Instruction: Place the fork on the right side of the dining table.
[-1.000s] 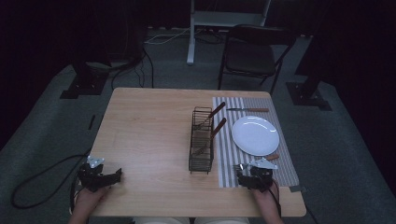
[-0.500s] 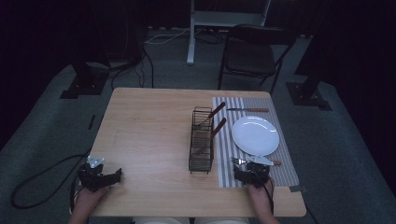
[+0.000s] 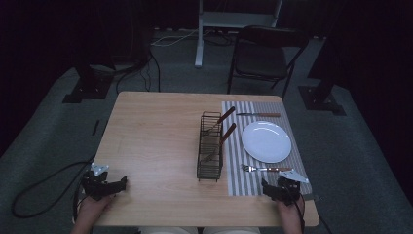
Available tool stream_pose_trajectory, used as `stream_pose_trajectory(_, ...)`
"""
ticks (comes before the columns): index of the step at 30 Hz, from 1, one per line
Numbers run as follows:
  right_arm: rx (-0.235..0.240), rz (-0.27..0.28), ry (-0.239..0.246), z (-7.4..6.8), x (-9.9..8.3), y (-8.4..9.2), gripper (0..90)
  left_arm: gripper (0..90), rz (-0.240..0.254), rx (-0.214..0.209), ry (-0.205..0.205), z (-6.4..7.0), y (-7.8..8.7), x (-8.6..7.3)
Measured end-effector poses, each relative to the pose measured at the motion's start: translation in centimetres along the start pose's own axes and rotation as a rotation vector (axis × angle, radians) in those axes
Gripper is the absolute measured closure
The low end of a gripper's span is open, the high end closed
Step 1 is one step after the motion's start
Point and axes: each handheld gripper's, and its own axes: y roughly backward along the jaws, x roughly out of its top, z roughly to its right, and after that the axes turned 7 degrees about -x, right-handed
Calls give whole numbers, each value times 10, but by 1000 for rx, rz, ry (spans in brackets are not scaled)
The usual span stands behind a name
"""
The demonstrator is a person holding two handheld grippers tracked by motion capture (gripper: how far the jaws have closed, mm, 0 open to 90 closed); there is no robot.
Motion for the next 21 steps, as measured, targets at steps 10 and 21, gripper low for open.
stream_pose_trajectory(10,-46,-8,-48,25,-10,10,132,2,0,0,0,0,0,0)
stream_pose_trajectory(21,-80,-21,-96,46,-21,14,132,2,0,0,1,0,0,0)
